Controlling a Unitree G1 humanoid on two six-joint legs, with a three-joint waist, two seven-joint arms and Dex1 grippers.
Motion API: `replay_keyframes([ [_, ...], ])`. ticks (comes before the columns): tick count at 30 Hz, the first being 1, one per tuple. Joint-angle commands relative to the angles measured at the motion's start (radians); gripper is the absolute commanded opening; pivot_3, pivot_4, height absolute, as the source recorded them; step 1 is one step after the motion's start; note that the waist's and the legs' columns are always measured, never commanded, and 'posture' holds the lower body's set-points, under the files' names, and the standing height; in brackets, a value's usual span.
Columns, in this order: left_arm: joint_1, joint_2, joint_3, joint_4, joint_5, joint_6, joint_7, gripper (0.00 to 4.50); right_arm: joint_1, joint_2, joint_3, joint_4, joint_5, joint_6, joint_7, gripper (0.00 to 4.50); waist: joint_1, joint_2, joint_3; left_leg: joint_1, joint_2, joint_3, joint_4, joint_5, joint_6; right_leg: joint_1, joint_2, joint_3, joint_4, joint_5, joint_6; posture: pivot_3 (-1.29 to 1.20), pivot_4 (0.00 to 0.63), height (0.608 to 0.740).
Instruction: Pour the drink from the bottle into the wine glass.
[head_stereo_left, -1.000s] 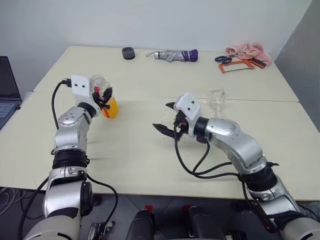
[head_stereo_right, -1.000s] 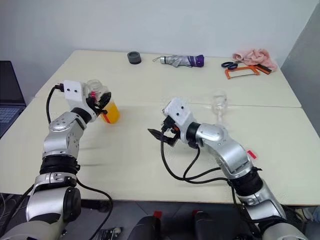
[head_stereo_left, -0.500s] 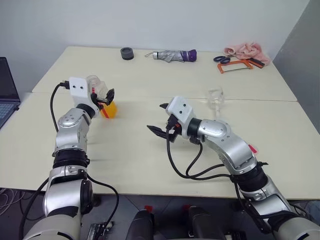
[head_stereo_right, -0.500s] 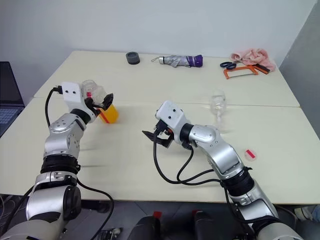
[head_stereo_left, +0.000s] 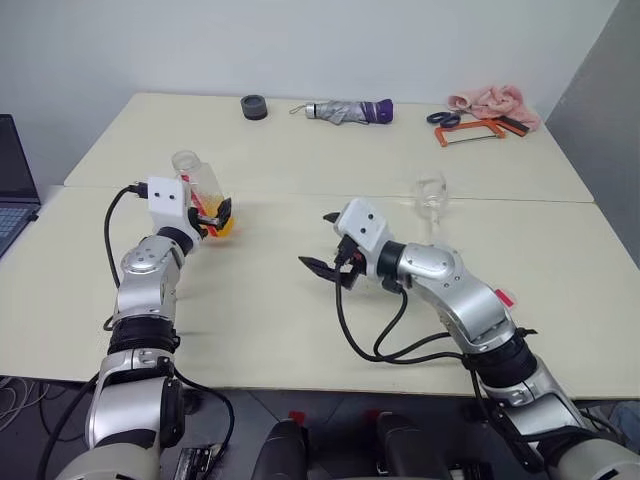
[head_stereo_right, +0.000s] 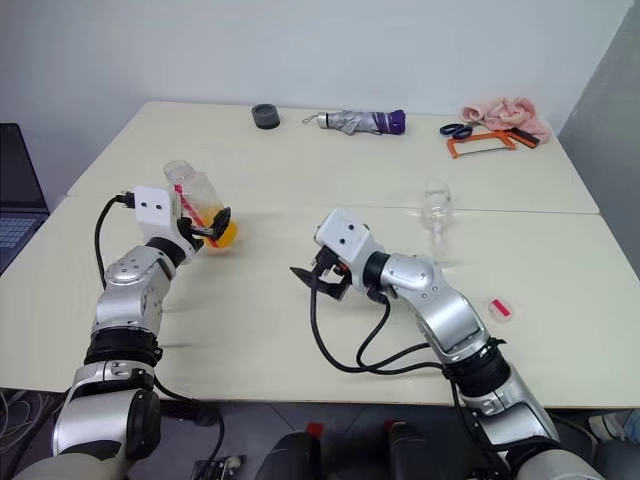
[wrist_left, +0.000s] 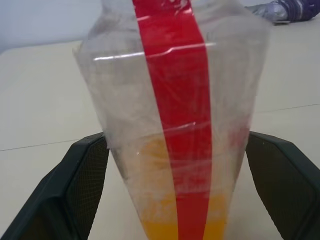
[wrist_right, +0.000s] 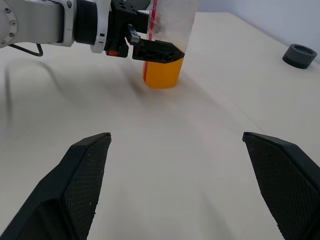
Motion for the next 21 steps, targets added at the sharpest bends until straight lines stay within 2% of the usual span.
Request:
replay_keyframes([
  [1, 0.029, -0.007, 0.004, -0.059, 0.004, -0.036, 0.015, 4.43, 0.019, -0.009, -0.008, -0.055, -0.012, -0.023, 0.004, 4.50, 0.000, 0.000, 0.000, 0.000, 0.000, 0.000, 0.000, 0.000, 0.000, 0.000, 0.000, 0.000, 0.000, 0.000, 0.000, 0.00, 0.150, 0.740],
  [10, 0.174, -0.041, 0.011, -0.197, -0.007, -0.029, 0.038, 4.43, 0.106, -0.029, -0.018, -0.124, -0.003, -0.057, 0.027, 4.50, 0.000, 0.000, 0.000, 0.000, 0.000, 0.000, 0.000, 0.000, 0.000, 0.000, 0.000, 0.000, 0.000, 0.000, 0.000, 0.00, 0.150, 0.740],
  [17, 0.439, -0.080, -0.014, -0.520, -0.024, 0.039, 0.012, 4.43, 0.183, -0.081, -0.093, -0.228, 0.055, 0.007, 0.043, 4.50, 0.000, 0.000, 0.000, 0.000, 0.002, 0.000, -0.001, 0.000, 0.000, 0.000, -0.002, 0.001, 0.000, 0.000, 0.000, 0.00, 0.150, 0.740],
  [21, 0.521, -0.095, -0.035, -0.633, -0.049, 0.059, -0.022, 4.43, 0.203, -0.079, -0.169, -0.283, 0.111, 0.088, 0.018, 4.50, 0.000, 0.000, 0.000, 0.001, 0.001, -0.001, 0.000, 0.000, 0.000, 0.002, -0.001, 0.000, 0.000, 0.000, 0.000, 0.00, 0.150, 0.740],
])
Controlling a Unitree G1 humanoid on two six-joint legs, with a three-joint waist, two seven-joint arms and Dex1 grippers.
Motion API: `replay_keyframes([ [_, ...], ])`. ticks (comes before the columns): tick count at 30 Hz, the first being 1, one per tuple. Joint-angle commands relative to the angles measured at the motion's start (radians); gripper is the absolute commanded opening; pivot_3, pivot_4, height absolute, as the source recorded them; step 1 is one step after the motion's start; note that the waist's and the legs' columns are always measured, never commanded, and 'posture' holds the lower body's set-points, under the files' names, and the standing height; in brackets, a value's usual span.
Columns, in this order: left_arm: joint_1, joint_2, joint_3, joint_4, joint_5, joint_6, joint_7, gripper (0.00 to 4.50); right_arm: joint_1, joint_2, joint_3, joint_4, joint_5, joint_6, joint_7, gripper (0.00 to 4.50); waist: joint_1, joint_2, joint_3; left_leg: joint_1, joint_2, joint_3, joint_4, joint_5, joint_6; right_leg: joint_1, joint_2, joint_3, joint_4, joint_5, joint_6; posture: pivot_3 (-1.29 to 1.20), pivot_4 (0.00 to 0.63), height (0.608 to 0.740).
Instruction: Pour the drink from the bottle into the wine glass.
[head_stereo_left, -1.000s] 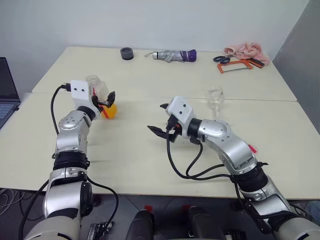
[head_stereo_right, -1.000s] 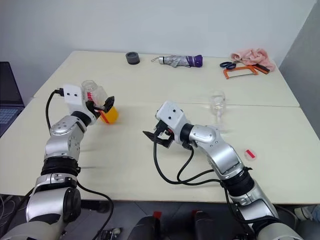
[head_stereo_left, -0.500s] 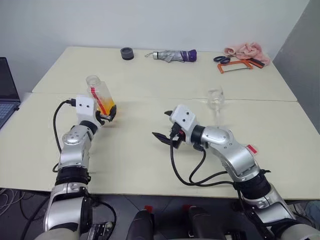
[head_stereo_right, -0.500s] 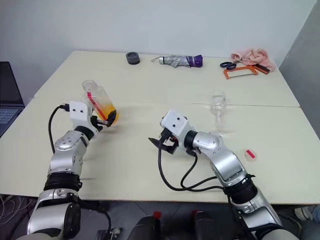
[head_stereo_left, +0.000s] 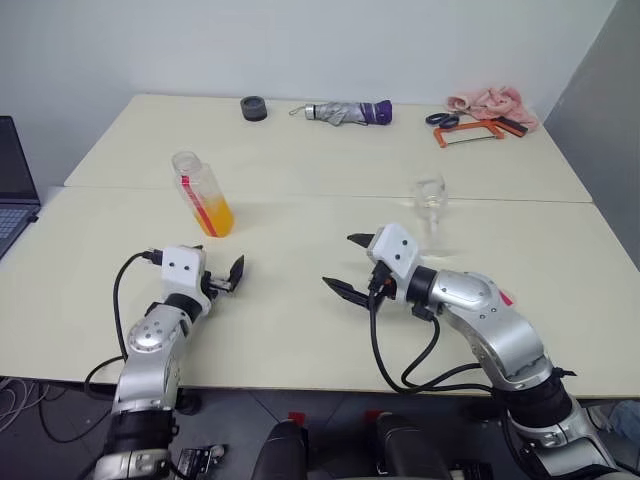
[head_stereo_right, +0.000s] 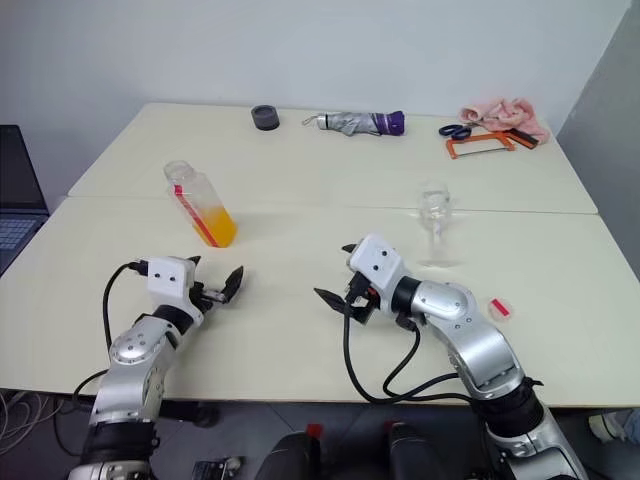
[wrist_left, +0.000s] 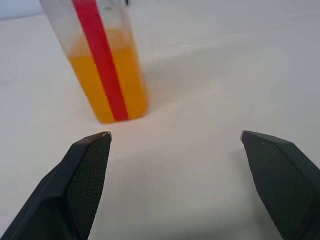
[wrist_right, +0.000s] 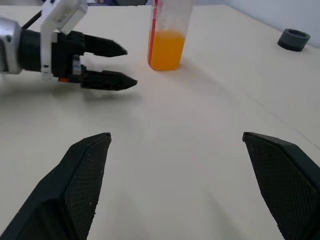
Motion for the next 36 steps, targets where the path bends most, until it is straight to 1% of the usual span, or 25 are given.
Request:
replay_keyframes([
  [1, 0.029, -0.007, -0.029, -0.135, -0.050, -0.004, -0.065, 4.43, -0.006, 0.018, -0.128, -0.085, 0.087, 0.102, -0.044, 4.50, 0.000, 0.000, 0.000, 0.000, 0.000, 0.000, 0.000, 0.000, 0.000, 0.000, 0.000, 0.000, 0.000, 0.000, 0.000, 0.00, 0.150, 0.740],
  [4, 0.011, 0.004, -0.065, -0.185, -0.107, 0.014, -0.163, 4.43, -0.061, 0.040, -0.277, -0.072, 0.143, 0.226, -0.126, 4.50, 0.003, 0.000, 0.000, 0.000, -0.001, -0.001, 0.000, 0.000, 0.000, 0.001, 0.001, -0.001, 0.000, 0.000, 0.000, 0.00, 0.150, 0.740],
  [5, 0.005, 0.012, -0.071, -0.189, -0.110, 0.016, -0.180, 4.43, -0.079, 0.039, -0.303, -0.063, 0.148, 0.252, -0.146, 4.50, 0.003, 0.000, 0.000, 0.000, -0.001, -0.001, 0.000, 0.000, 0.000, 0.001, 0.001, -0.001, 0.000, 0.000, 0.000, 0.00, 0.150, 0.740],
  [6, -0.010, 0.033, -0.082, -0.185, -0.115, 0.018, -0.219, 4.43, -0.125, 0.008, -0.331, -0.026, 0.127, 0.307, -0.173, 4.50, 0.002, 0.000, 0.000, 0.000, -0.002, 0.000, 0.000, 0.000, 0.000, 0.001, 0.002, 0.000, 0.000, 0.000, 0.000, 0.00, 0.150, 0.740],
  [9, -0.065, 0.076, -0.108, -0.157, -0.125, 0.018, -0.308, 4.43, -0.288, -0.104, -0.336, 0.136, 0.051, 0.470, -0.235, 4.50, 0.000, 0.000, 0.000, 0.001, -0.003, 0.002, 0.000, 0.000, 0.000, 0.000, 0.003, 0.001, 0.000, 0.000, 0.000, 0.00, 0.150, 0.740],
  [11, -0.099, 0.091, -0.133, -0.146, -0.122, 0.013, -0.350, 4.43, -0.395, -0.143, -0.333, 0.290, 0.053, 0.529, -0.226, 4.50, -0.001, 0.001, 0.000, 0.001, -0.003, 0.003, -0.001, 0.000, 0.000, 0.000, 0.004, 0.001, 0.000, 0.000, 0.000, 0.00, 0.150, 0.740],
  [13, -0.131, 0.098, -0.164, -0.141, -0.117, 0.006, -0.392, 4.43, -0.489, -0.179, -0.308, 0.470, 0.040, 0.528, -0.196, 4.50, -0.002, 0.001, 0.000, 0.002, -0.004, 0.004, -0.001, 0.000, 0.000, 0.000, 0.004, 0.002, 0.000, 0.000, 0.000, 0.00, 0.150, 0.740],
  [15, -0.153, 0.096, -0.183, -0.135, -0.116, 0.003, -0.415, 4.43, -0.549, -0.195, -0.289, 0.599, 0.028, 0.514, -0.179, 4.50, -0.003, 0.001, 0.000, 0.001, -0.003, 0.005, -0.002, 0.000, 0.000, -0.001, 0.005, 0.003, -0.001, 0.000, 0.000, 0.00, 0.150, 0.740],
  [18, -0.186, 0.090, -0.206, -0.122, -0.116, -0.017, -0.453, 4.43, -0.671, -0.212, -0.221, 0.840, 0.009, 0.504, -0.090, 4.50, -0.007, 0.001, 0.000, 0.000, -0.003, 0.007, -0.002, 0.000, 0.001, -0.001, 0.004, 0.004, -0.002, 0.000, 0.000, 0.00, 0.150, 0.740],
  [22, -0.211, 0.083, -0.219, -0.074, -0.106, -0.062, -0.487, 4.43, -0.805, -0.196, -0.155, 1.123, -0.036, 0.462, -0.022, 4.50, -0.010, 0.001, 0.001, -0.001, -0.003, 0.008, -0.002, -0.001, 0.001, -0.004, 0.003, 0.005, -0.002, 0.000, 0.000, 0.00, 0.150, 0.740],
  [25, -0.219, 0.076, -0.229, -0.043, -0.098, -0.099, -0.509, 4.43, -0.889, -0.168, -0.132, 1.308, -0.062, 0.424, 0.027, 4.50, -0.010, 0.001, 0.001, -0.001, -0.003, 0.009, -0.002, -0.001, 0.002, -0.004, 0.003, 0.006, -0.001, 0.000, 0.000, 0.00, 0.150, 0.740],
  [30, -0.220, 0.068, -0.248, -0.004, -0.079, -0.160, -0.532, 4.43, -0.966, -0.122, -0.085, 1.479, -0.119, 0.364, 0.120, 4.50, -0.010, 0.002, 0.001, -0.001, -0.003, 0.009, -0.002, -0.001, 0.002, -0.004, 0.003, 0.005, -0.001, 0.000, 0.000, 0.00, 0.150, 0.740],
  [36, -0.202, 0.036, -0.268, 0.034, -0.048, -0.237, -0.529, 4.43, -0.992, -0.083, -0.040, 1.607, -0.200, 0.267, 0.185, 4.50, -0.010, 0.003, 0.002, -0.001, -0.002, 0.009, -0.002, -0.001, 0.002, -0.004, 0.003, 0.005, -0.001, 0.000, 0.000, 0.00, 0.150, 0.740],
])
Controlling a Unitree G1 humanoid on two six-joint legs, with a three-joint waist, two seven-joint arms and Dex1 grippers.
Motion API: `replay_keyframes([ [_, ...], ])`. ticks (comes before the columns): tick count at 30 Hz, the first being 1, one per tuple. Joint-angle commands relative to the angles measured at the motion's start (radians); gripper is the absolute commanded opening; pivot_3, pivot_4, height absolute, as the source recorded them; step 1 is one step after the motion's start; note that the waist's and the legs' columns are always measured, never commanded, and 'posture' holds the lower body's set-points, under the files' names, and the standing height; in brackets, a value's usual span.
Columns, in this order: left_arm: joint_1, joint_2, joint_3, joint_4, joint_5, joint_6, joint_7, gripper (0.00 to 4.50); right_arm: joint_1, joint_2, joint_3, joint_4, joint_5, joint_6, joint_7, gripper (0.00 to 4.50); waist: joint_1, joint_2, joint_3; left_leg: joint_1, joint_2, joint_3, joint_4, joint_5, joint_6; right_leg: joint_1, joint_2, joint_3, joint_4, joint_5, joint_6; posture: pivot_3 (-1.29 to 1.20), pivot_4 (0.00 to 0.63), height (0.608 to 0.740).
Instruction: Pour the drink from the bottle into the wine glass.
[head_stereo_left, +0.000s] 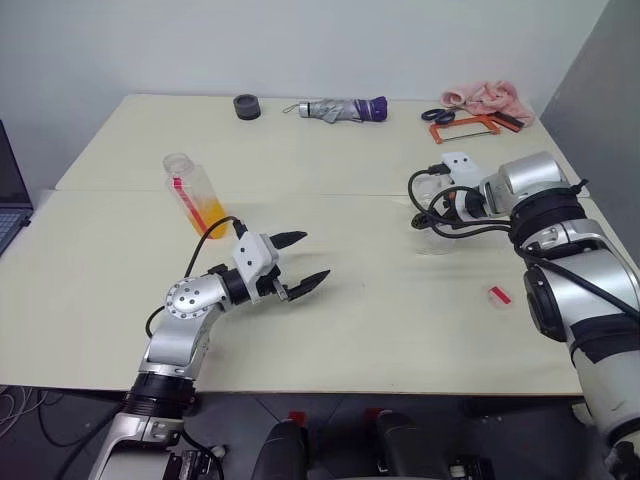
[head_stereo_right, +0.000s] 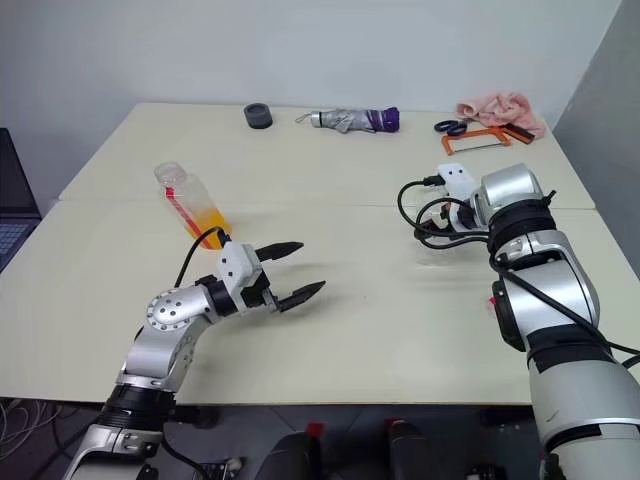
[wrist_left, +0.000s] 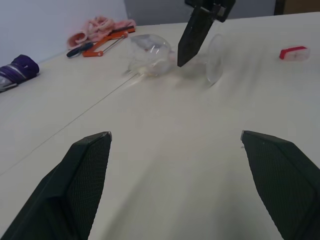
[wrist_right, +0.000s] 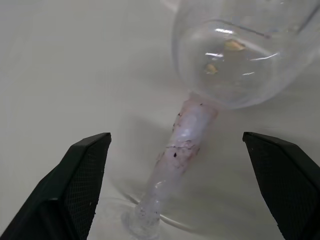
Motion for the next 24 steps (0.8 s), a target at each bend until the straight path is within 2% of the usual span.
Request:
replay_keyframes([
  [1, 0.008, -0.019, -0.015, 0.002, 0.021, -0.063, 0.006, 4.43, -0.039, 0.002, 0.025, 0.056, -0.059, -0.065, 0.044, 4.50, 0.000, 0.000, 0.000, 0.000, 0.000, 0.000, 0.000, 0.000, 0.000, 0.000, 0.000, 0.000, 0.000, 0.000, 0.000, 0.00, 0.150, 0.740],
  [3, 0.016, -0.031, -0.022, 0.005, 0.031, -0.081, 0.016, 4.43, -0.037, 0.005, 0.039, 0.079, -0.088, -0.092, 0.065, 4.50, 0.000, 0.000, 0.000, 0.000, 0.000, 0.000, 0.000, 0.000, 0.000, 0.000, 0.000, 0.000, 0.000, 0.000, 0.000, 0.00, 0.150, 0.740],
  [6, 0.032, -0.049, -0.030, 0.005, 0.049, -0.105, 0.036, 4.50, -0.044, 0.005, 0.061, 0.106, -0.132, -0.129, 0.107, 3.90, 0.000, 0.000, 0.000, 0.000, 0.000, 0.000, 0.000, 0.000, 0.000, 0.000, -0.001, 0.000, 0.000, 0.000, 0.000, 0.00, 0.150, 0.740],
  [10, 0.047, -0.058, -0.032, 0.006, 0.064, -0.123, 0.055, 4.50, -0.048, 0.004, 0.103, 0.122, -0.196, -0.172, 0.173, 2.50, 0.000, 0.000, 0.000, 0.000, 0.000, 0.000, 0.000, 0.000, 0.000, 0.000, -0.001, 0.000, 0.001, 0.000, 0.000, 0.00, 0.150, 0.740],
  [17, 0.041, -0.060, -0.033, 0.000, 0.073, -0.128, 0.071, 4.50, -0.048, -0.004, 0.081, 0.136, -0.223, -0.197, 0.177, 0.14, 0.000, 0.001, 0.000, 0.000, 0.000, 0.000, 0.000, 0.000, 0.000, 0.000, -0.001, 0.000, 0.001, 0.000, 0.000, 0.00, 0.150, 0.740],
  [22, 0.033, -0.049, -0.029, -0.011, 0.068, -0.109, 0.069, 4.50, -0.080, -0.023, 0.002, 0.130, -0.178, -0.179, 0.164, 0.13, 0.000, 0.002, 0.001, 0.000, 0.000, 0.000, 0.000, 0.000, 0.000, 0.000, -0.001, 0.000, 0.001, 0.000, 0.000, 0.00, 0.150, 0.740],
  [24, 0.030, -0.043, -0.010, -0.021, 0.049, -0.075, 0.077, 4.50, -0.094, -0.015, -0.069, 0.116, -0.132, -0.172, 0.124, 0.13, 0.000, 0.003, 0.002, 0.000, 0.000, 0.000, 0.000, 0.000, 0.000, 0.000, -0.001, 0.000, 0.001, 0.000, 0.000, 0.00, 0.150, 0.740],
])
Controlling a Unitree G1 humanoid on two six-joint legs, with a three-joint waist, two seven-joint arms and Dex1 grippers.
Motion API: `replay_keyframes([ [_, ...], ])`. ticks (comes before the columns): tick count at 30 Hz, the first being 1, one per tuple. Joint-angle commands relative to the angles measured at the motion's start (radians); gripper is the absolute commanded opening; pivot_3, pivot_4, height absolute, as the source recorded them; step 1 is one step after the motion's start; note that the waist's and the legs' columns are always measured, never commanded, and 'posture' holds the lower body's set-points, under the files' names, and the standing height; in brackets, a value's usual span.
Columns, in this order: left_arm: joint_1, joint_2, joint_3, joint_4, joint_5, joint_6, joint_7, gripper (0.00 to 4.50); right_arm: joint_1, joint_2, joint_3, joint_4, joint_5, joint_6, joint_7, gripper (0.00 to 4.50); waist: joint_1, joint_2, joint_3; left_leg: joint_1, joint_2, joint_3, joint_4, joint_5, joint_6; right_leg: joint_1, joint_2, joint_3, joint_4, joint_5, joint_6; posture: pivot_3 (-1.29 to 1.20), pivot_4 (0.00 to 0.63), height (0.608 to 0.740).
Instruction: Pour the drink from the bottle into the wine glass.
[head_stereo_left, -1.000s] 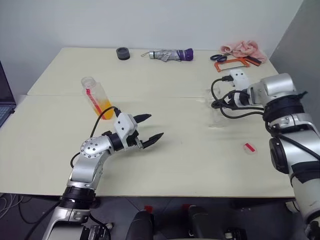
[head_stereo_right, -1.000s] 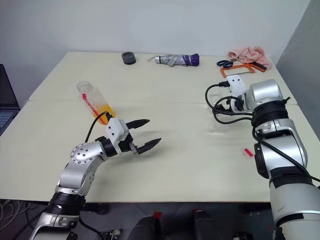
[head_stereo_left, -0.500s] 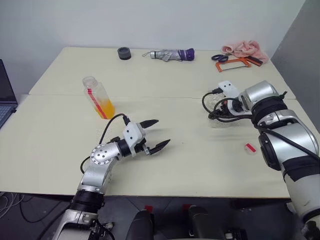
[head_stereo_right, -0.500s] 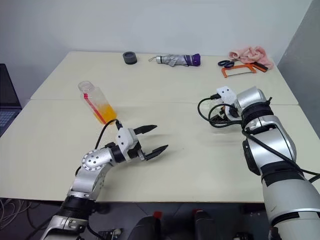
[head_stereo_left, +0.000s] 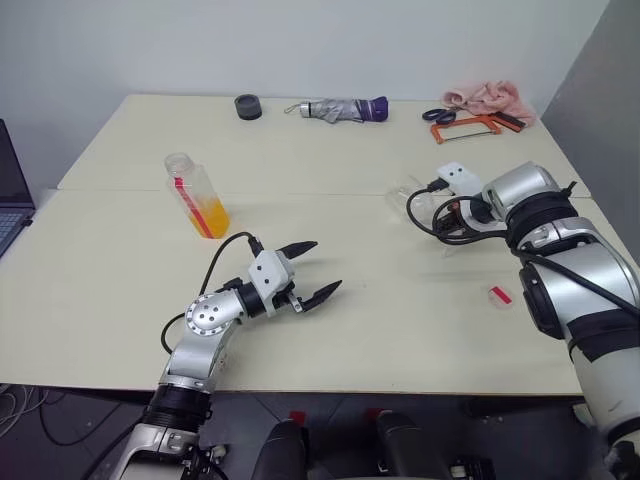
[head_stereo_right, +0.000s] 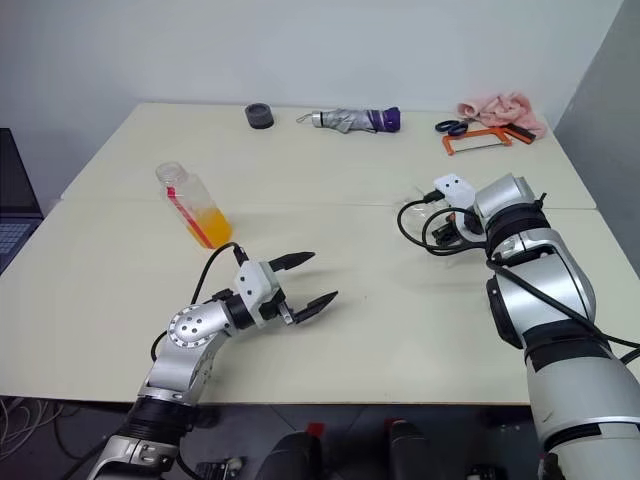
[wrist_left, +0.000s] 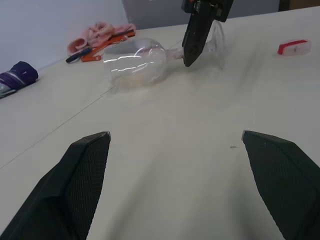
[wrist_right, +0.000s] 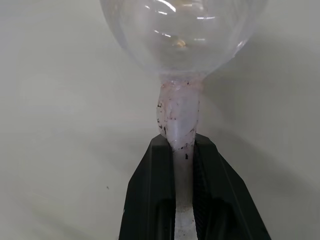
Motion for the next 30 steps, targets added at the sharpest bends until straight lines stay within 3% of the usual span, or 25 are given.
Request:
replay_keyframes([
  [1, -0.018, 0.016, 0.039, -0.050, -0.038, 0.048, 0.015, 4.50, -0.068, -0.004, -0.141, -0.040, 0.097, 0.005, -0.080, 0.13, -0.002, 0.001, 0.001, 0.000, 0.000, 0.000, 0.000, 0.000, 0.000, 0.000, 0.000, 0.000, 0.000, 0.000, 0.000, 0.00, 0.150, 0.740],
  [5, -0.013, 0.041, 0.098, -0.096, -0.121, 0.176, 0.020, 4.50, -0.025, 0.055, -0.328, -0.135, 0.244, -0.093, -0.179, 0.13, -0.016, 0.001, 0.001, 0.000, 0.000, 0.000, 0.000, 0.000, 0.000, 0.000, 0.000, 0.000, 0.000, 0.000, 0.000, 0.00, 0.150, 0.740],
  [9, -0.003, 0.088, 0.139, -0.137, -0.179, 0.276, -0.002, 4.50, 0.090, 0.125, -0.360, -0.301, 0.265, -0.209, -0.280, 0.13, -0.018, 0.001, 0.001, 0.000, 0.001, -0.001, -0.001, 0.000, 0.000, 0.000, 0.000, -0.001, 0.000, 0.000, 0.000, 0.00, 0.150, 0.740],
  [11, -0.001, 0.120, 0.162, -0.160, -0.211, 0.328, -0.019, 4.50, 0.188, 0.180, -0.358, -0.420, 0.262, -0.351, -0.342, 0.13, -0.017, 0.001, 0.001, 0.000, 0.001, -0.002, 0.000, 0.000, 0.000, 0.000, 0.000, -0.001, 0.001, 0.000, 0.000, 0.00, 0.150, 0.740],
  [16, 0.020, 0.207, 0.168, -0.249, -0.281, 0.471, -0.086, 4.50, 0.383, 0.278, -0.311, -0.643, 0.257, -0.479, -0.399, 0.13, -0.016, 0.001, 0.001, -0.001, 0.001, -0.001, 0.000, 0.000, 0.000, 0.000, -0.001, -0.001, 0.000, 0.000, 0.000, 0.00, 0.150, 0.740],
  [20, 0.023, 0.269, 0.173, -0.286, -0.318, 0.551, -0.134, 4.50, 0.472, 0.322, -0.280, -0.737, 0.256, -0.524, -0.428, 0.13, -0.016, 0.002, 0.001, -0.001, 0.002, -0.002, 0.000, 0.000, 0.000, 0.000, -0.001, -0.001, 0.000, 0.000, 0.000, 0.00, 0.150, 0.740],
  [30, -0.027, 0.314, 0.178, -0.292, -0.333, 0.629, -0.157, 4.50, 0.689, 0.364, -0.222, -0.852, 0.257, -0.534, -0.481, 0.13, -0.016, 0.002, 0.001, 0.000, 0.002, -0.002, 0.000, 0.000, 0.000, 0.000, 0.001, -0.001, 0.000, 0.000, 0.000, 0.00, 0.150, 0.740],
])
